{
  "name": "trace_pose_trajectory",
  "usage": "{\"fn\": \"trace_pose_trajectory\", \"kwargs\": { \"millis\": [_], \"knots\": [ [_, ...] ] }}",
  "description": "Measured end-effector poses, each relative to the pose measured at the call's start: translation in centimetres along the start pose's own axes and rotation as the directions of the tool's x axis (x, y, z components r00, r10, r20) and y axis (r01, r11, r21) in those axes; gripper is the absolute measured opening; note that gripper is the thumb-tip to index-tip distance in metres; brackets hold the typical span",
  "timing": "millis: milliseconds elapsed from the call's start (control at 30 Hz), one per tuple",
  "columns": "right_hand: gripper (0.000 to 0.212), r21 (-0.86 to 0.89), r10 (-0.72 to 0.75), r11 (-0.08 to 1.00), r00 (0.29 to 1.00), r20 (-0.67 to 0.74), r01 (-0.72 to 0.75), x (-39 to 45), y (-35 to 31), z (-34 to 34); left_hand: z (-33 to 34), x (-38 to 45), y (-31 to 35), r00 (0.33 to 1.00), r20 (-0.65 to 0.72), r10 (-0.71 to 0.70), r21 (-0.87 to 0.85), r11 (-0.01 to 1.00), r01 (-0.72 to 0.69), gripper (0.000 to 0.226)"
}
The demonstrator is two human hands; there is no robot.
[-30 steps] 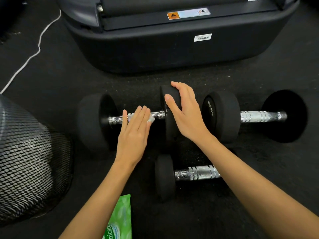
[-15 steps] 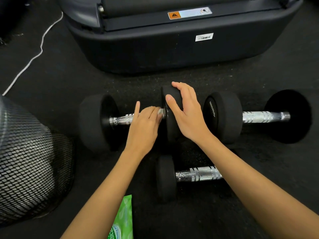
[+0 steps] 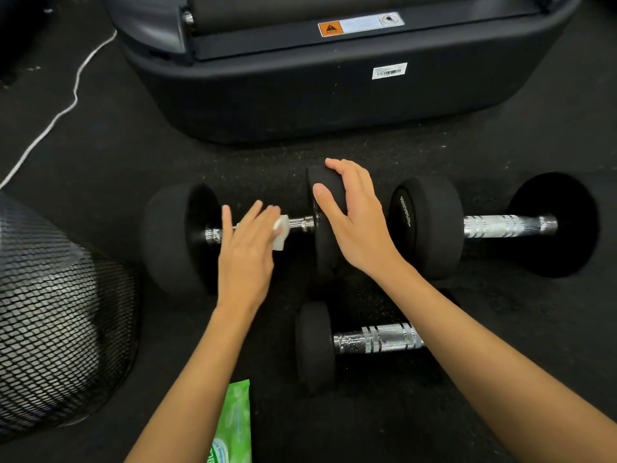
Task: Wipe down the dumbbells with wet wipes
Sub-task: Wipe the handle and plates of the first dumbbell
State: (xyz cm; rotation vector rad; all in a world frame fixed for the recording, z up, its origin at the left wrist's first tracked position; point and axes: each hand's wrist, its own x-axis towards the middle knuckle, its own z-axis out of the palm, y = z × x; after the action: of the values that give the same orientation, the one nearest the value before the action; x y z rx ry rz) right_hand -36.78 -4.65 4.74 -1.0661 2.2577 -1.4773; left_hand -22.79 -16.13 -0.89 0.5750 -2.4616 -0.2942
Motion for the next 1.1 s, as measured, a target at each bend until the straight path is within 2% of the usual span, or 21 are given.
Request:
{"fn": "trace_pose_trajectory", "kwargs": {
  "millis": [100,167,233,300,367,500,600,667,700,767,867,967,1067,1100],
  "knots": [
    [0.045,0.0,0.003,1.0,1.0,-0.009,-0.003,0.1,0.0,0.1,0.0,0.6,1.5,0.999,0.029,-0.016,-0.009,1.0,0.017,0.033],
    [0.044,-0.002,0.002,1.0,1.0,-0.016,-0.002,0.0,0.0,0.1,0.6,1.6,3.0,0.994,0.113,0.0,0.057,0.998,-0.006,0.031],
    [0.044,-0.008,-0.001,1.0,1.0,-0.014,0.001,0.0,0.0,0.1,0.5,3.2,4.1,0.978,0.199,-0.061,0.102,0.994,0.042,0.014],
    [0.045,-0.01,-0.002,1.0,1.0,-0.005,0.002,0.0,0.0,0.0,-0.4,5.0,4.1,0.941,0.31,-0.133,0.168,0.982,0.083,0.022],
    [0.045,-0.012,-0.005,1.0,1.0,0.001,0.005,0.1,0.0,0.0,-1.3,6.6,3.1,0.886,0.411,-0.216,0.241,0.963,0.123,0.03],
    [0.045,-0.02,-0.001,1.0,1.0,-0.001,0.001,-0.1,0.0,0.0,-2.5,8.4,0.3,0.699,0.47,-0.54,0.237,0.839,0.489,0.032],
    [0.045,-0.01,0.003,1.0,1.0,0.0,-0.003,-0.1,0.0,0.0,-2.0,9.6,1.0,0.586,0.62,-0.522,0.196,0.826,0.529,0.029],
    [0.045,-0.006,0.005,1.0,1.0,0.002,-0.005,-0.1,0.1,0.0,-1.9,10.3,2.2,0.53,0.705,-0.471,0.17,0.838,0.519,0.028],
    [0.045,-0.006,0.004,1.0,1.0,0.004,-0.004,-0.2,0.1,0.0,-1.9,10.3,2.6,0.523,0.727,-0.445,0.164,0.852,0.496,0.028],
    [0.045,-0.001,0.002,1.0,1.0,0.006,-0.002,-0.2,0.1,-0.1,-2.0,9.4,1.9,0.589,0.705,-0.395,0.154,0.896,0.416,0.026],
    [0.044,0.007,-0.005,1.0,1.0,-0.002,0.005,-0.2,0.2,0.0,-2.5,7.3,0.5,0.736,0.556,-0.386,0.107,0.911,0.398,0.046],
    [0.044,0.011,-0.01,1.0,1.0,-0.016,0.011,-0.1,0.3,0.1,-2.0,5.3,1.5,0.884,0.386,-0.263,0.131,0.964,0.23,0.038],
    [0.044,0.011,-0.007,1.0,1.0,-0.019,0.007,0.0,0.3,0.1,-1.1,3.6,2.9,0.946,0.308,-0.1,0.039,0.995,0.092,0.022],
    [0.044,0.008,-0.008,1.0,1.0,-0.018,0.008,0.0,0.3,0.2,-0.9,3.0,3.1,0.952,0.295,-0.086,0.026,0.996,0.082,0.026]
  ]
}}
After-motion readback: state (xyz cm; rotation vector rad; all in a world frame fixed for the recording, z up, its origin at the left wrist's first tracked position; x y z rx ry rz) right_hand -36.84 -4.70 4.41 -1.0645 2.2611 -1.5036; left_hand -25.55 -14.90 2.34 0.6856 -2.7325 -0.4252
